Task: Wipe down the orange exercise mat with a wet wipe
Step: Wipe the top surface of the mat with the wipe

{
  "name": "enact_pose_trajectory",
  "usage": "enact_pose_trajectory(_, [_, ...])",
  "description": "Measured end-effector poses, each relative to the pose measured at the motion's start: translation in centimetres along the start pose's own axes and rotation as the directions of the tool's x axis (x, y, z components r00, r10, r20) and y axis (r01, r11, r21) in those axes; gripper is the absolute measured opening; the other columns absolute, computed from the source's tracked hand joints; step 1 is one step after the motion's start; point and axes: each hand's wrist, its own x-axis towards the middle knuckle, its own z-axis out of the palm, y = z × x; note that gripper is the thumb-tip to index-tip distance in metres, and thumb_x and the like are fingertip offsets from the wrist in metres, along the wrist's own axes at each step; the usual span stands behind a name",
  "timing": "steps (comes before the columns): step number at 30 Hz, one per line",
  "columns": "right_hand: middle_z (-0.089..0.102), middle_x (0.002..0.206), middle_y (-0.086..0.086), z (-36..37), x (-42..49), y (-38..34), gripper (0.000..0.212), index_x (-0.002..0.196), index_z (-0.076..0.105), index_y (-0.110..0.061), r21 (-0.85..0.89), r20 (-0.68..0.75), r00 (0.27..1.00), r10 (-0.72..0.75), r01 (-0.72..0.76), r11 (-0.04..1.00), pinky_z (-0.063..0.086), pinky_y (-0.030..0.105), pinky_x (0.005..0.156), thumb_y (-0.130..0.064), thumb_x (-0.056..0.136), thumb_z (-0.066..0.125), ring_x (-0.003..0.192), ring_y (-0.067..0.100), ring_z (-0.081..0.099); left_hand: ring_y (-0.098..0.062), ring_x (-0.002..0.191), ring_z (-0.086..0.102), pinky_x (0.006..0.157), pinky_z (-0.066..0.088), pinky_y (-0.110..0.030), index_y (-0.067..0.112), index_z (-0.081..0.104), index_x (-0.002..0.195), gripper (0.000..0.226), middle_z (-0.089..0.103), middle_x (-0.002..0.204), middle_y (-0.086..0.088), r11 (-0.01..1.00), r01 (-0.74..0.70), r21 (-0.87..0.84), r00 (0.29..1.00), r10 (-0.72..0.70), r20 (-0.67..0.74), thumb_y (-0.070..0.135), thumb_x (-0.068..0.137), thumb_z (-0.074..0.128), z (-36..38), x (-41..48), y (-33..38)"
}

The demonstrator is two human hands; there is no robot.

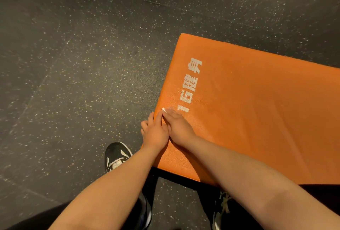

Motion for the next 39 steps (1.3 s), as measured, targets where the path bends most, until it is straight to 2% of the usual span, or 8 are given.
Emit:
enact_pose_trajectory(4, [0.018,0.168,0.0,-1.9,0.5,1.8,0.062,0.161,0.02,-0.021,-0.187,-0.112,0.988,0.103,-0.123,0.975,-0.002,0.045,0.124,-0.011,0.104,0.039,0.156,0.019,0.003,-0.03,0.136,0.022,0.115,0.019,-0.043,0.035,0.028,0.155,0.054,0.018,0.164,-0.005,0.999,-0.013,0.044,1.0,0.013,0.007,0.027,0.102,0.038,-0.3,0.0,0.2])
enact_pose_trajectory(7, [0.015,0.169,0.002,-2.1,0.7,2.1,0.065,0.162,0.019,-0.019,-0.121,-0.197,0.949,0.246,-0.273,0.954,0.0,0.047,0.124,-0.011,0.101,0.04,0.157,0.021,0.002,-0.031,0.141,0.018,0.117,0.016,-0.044,0.032,0.03,0.155,0.056,0.02,0.162,-0.01,0.998,-0.025,0.049,1.0,0.025,0.009,0.026,0.101,0.041,-0.6,0.5,0.6])
enact_pose_trajectory(11, [0.017,0.168,-0.002,-0.9,0.2,0.7,0.06,0.161,0.025,-0.021,-0.09,-0.047,0.996,0.073,-0.077,0.993,0.001,0.045,0.127,-0.009,0.103,0.037,0.156,0.017,0.005,-0.032,0.142,0.019,0.119,0.017,-0.044,0.031,0.034,0.153,0.057,0.025,0.161,-0.011,0.998,-0.054,-0.045,0.998,0.055,0.021,0.022,0.098,0.045,-0.9,2.2,0.6])
enact_pose_trajectory(13, [0.016,0.169,-0.004,-1.2,0.4,1.2,0.059,0.161,0.025,-0.022,-0.122,-0.064,0.994,0.084,-0.091,0.988,-0.001,0.043,0.125,-0.011,0.104,0.038,0.156,0.015,0.003,-0.032,0.144,0.019,0.121,0.019,-0.045,0.031,0.034,0.153,0.056,0.024,0.162,-0.012,0.995,-0.064,-0.081,0.996,0.069,0.062,0.023,0.098,0.044,-1.2,3.9,0.7])
enact_pose_trajectory(20, [0.002,0.17,-0.002,-3.2,0.9,2.7,0.064,0.163,0.009,-0.02,-0.041,-0.288,0.809,0.512,-0.545,0.838,-0.004,0.047,0.126,-0.021,0.105,0.036,0.156,0.016,-0.008,-0.036,0.143,0.013,0.121,0.014,-0.047,0.042,0.029,0.154,0.06,0.005,0.166,-0.014,0.999,-0.051,0.018,0.997,0.05,0.065,0.04,0.097,0.045,-0.6,4.3,4.2])
enact_pose_trajectory(27, [0.004,0.17,-0.006,-3.6,0.2,1.4,0.059,0.162,0.017,-0.025,0.111,-0.176,0.901,0.396,-0.381,0.918,-0.008,0.04,0.124,-0.017,0.107,0.036,0.155,0.01,-0.007,-0.037,0.144,0.005,0.121,0.008,-0.05,0.048,0.03,0.153,0.056,-0.004,0.166,-0.018,0.991,-0.104,0.086,0.993,0.099,0.065,0.05,0.099,0.043,-0.9,2.9,4.9])
enact_pose_trajectory(33, [0.006,0.17,-0.002,-3.7,-1.1,1.5,0.064,0.162,0.015,-0.022,0.086,-0.34,0.738,0.583,-0.593,0.8,0.0,0.043,0.127,-0.014,0.103,0.038,0.156,0.017,-0.005,-0.038,0.143,0.008,0.12,0.012,-0.05,0.044,0.034,0.152,0.054,-0.003,0.166,-0.017,0.976,-0.185,0.114,0.982,0.18,0.055,0.048,0.1,0.045,-2.4,2.1,5.1])
enact_pose_trajectory(39, [0.011,0.169,-0.004,-2.6,-0.5,-1.2,0.056,0.161,0.022,-0.021,0.152,-0.193,0.938,0.288,-0.261,0.953,0.003,0.043,0.127,-0.014,0.107,0.034,0.156,0.015,0.002,-0.035,0.141,0.013,0.119,0.02,-0.049,0.037,0.042,0.15,0.049,0.007,0.165,-0.015,0.956,-0.286,0.059,0.958,0.284,0.031,0.036,0.101,0.047,-3.2,1.4,3.1])
